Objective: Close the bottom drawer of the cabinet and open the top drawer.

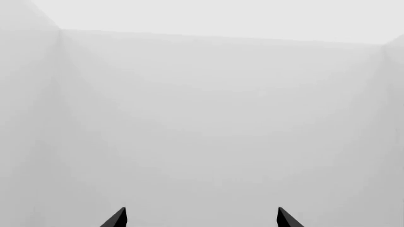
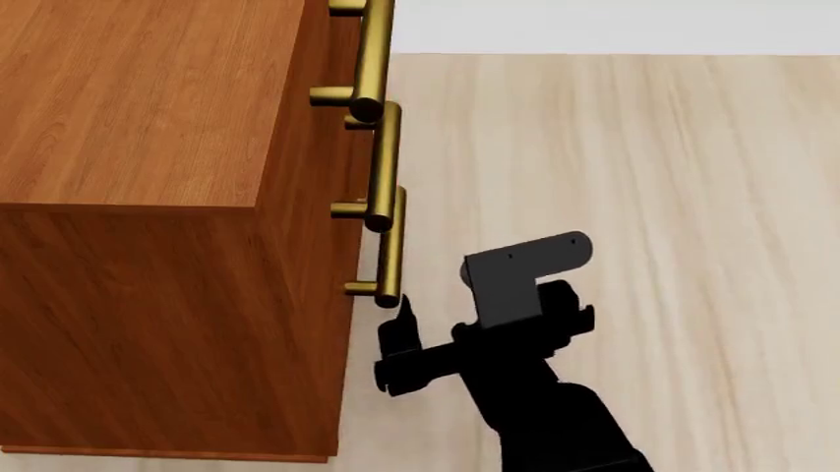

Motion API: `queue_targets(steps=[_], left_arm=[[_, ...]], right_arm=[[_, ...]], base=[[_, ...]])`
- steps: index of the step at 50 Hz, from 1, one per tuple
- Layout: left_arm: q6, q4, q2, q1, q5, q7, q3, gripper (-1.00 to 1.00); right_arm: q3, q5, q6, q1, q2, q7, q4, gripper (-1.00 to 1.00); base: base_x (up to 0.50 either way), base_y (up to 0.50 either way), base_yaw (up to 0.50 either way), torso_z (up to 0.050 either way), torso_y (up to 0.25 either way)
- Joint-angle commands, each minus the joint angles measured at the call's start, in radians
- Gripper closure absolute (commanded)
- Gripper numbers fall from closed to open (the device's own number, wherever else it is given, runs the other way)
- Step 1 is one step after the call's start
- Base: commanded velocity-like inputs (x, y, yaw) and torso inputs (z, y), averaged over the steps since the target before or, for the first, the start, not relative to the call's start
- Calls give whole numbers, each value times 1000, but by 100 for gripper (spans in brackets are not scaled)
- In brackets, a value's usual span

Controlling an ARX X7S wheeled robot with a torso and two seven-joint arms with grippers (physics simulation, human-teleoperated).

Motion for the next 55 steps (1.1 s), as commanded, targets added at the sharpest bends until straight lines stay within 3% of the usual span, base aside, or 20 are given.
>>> queue_targets(steps=[1, 24, 35, 55], left_arm=[[-2, 3, 7, -3, -6, -9, 8, -100], [-17, 14, 14, -22, -29, -25, 17, -100], [-17, 14, 17, -30, -34, -29, 26, -100], [-23, 19, 11, -39, -46, -38, 32, -100]], right_arm=[[44, 88, 91, -126, 68, 85, -285, -100], [180, 180, 204, -285, 155, 254, -665, -100], [265, 262, 227, -265, 134, 301, -745, -100], [505, 584, 304, -148, 20, 424, -811, -100]], base=[[0, 0, 0, 0, 0], [0, 0, 0, 0, 0], [0, 0, 0, 0, 0], [0, 0, 0, 0, 0]])
